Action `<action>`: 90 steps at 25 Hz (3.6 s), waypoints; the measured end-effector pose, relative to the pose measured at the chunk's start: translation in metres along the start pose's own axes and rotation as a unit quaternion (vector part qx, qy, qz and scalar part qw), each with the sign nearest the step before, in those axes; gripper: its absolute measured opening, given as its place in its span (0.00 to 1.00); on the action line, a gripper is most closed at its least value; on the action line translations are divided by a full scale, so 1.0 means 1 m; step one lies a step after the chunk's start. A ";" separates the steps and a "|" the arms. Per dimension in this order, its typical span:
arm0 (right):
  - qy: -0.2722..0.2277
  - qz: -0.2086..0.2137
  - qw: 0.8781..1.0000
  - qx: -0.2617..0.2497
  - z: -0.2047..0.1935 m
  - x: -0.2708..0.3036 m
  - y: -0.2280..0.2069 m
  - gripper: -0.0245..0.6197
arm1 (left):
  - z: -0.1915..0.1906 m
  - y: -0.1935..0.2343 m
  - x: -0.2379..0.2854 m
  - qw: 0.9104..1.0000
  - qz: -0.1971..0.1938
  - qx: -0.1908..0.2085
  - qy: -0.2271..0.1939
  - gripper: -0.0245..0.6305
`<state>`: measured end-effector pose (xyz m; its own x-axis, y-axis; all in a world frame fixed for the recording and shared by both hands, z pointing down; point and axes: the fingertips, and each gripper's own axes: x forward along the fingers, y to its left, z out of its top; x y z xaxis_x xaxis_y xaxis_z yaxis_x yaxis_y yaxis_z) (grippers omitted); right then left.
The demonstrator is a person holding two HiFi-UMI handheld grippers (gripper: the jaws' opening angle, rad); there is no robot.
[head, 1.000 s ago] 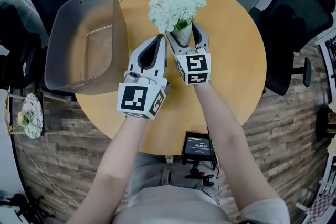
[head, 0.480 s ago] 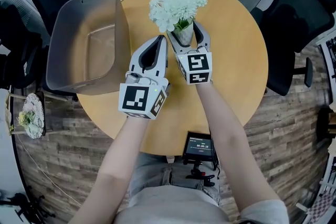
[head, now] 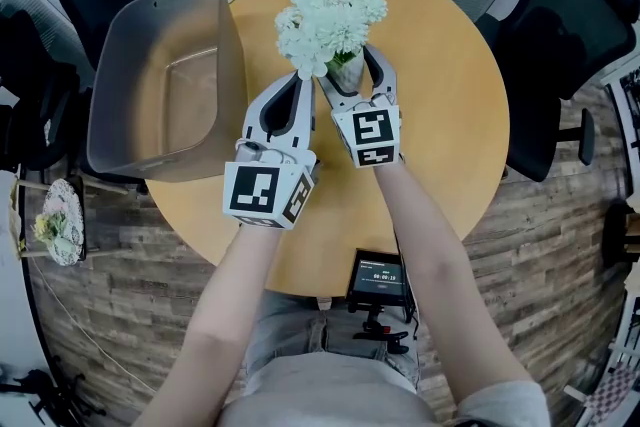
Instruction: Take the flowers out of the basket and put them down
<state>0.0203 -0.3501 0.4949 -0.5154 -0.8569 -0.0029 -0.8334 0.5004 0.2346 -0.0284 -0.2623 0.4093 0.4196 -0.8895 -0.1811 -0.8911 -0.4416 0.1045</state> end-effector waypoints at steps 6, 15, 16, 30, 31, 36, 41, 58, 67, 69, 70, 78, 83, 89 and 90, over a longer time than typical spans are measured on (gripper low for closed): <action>0.001 0.003 1.000 -0.001 -0.002 -0.006 -0.001 0.57 | -0.001 -0.001 -0.002 1.000 0.000 -0.002 0.002 0.04; 0.002 0.003 1.000 0.001 -0.003 -0.010 -0.003 0.57 | -0.003 0.000 -0.005 1.000 0.003 -0.001 0.005 0.04; 0.005 0.007 1.000 0.000 -0.003 -0.009 -0.001 0.57 | -0.003 0.001 -0.005 1.000 0.004 -0.001 0.005 0.04; 0.030 0.009 0.999 0.040 -0.020 -0.006 -0.005 0.66 | -0.002 0.005 -0.006 1.000 0.008 -0.001 0.005 0.04; 0.031 0.009 0.999 0.043 -0.021 -0.005 -0.006 0.67 | -0.002 0.005 -0.006 1.000 0.008 -0.001 0.005 0.04; 0.026 0.021 0.998 0.047 -0.017 -0.005 -0.004 0.73 | -0.003 0.006 -0.004 1.000 0.008 -0.001 0.007 0.04; 0.024 0.027 0.998 0.050 -0.011 -0.009 -0.006 0.74 | -0.002 0.002 -0.003 1.000 0.007 0.000 0.009 0.04; 0.040 0.072 0.994 0.072 0.038 -0.045 -0.008 0.74 | 0.026 0.001 -0.022 1.000 0.015 0.008 0.018 0.04; 0.043 0.074 0.994 0.067 0.072 -0.069 -0.013 0.74 | 0.044 -0.013 -0.022 1.000 -0.004 0.008 0.026 0.04; 0.041 0.078 0.994 0.068 0.082 -0.076 -0.012 0.74 | 0.050 -0.012 -0.024 1.000 -0.007 0.007 0.026 0.04; 0.040 0.081 0.994 0.067 0.086 -0.079 -0.012 0.74 | 0.053 -0.012 -0.024 1.000 -0.009 0.006 0.026 0.04; 0.039 0.092 0.994 0.051 0.116 -0.102 -0.001 0.74 | 0.080 -0.009 -0.029 1.000 -0.013 0.004 0.010 0.04; 0.031 0.076 0.995 0.058 0.133 -0.112 -0.007 0.74 | 0.095 -0.012 -0.026 1.000 -0.019 0.014 0.001 0.04; 0.021 0.059 0.995 0.074 0.147 -0.122 -0.013 0.74 | 0.113 -0.018 -0.023 0.999 -0.032 0.024 -0.011 0.04; 0.020 0.057 0.995 0.076 0.150 -0.123 -0.013 0.73 | 0.115 -0.018 -0.023 0.999 -0.033 0.031 -0.013 0.04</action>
<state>0.0649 -0.2324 0.3463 -0.6030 -0.7959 0.0542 -0.7917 0.6054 0.0817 -0.0416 -0.2207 0.2986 0.4743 -0.8547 -0.2110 -0.8706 -0.4909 0.0314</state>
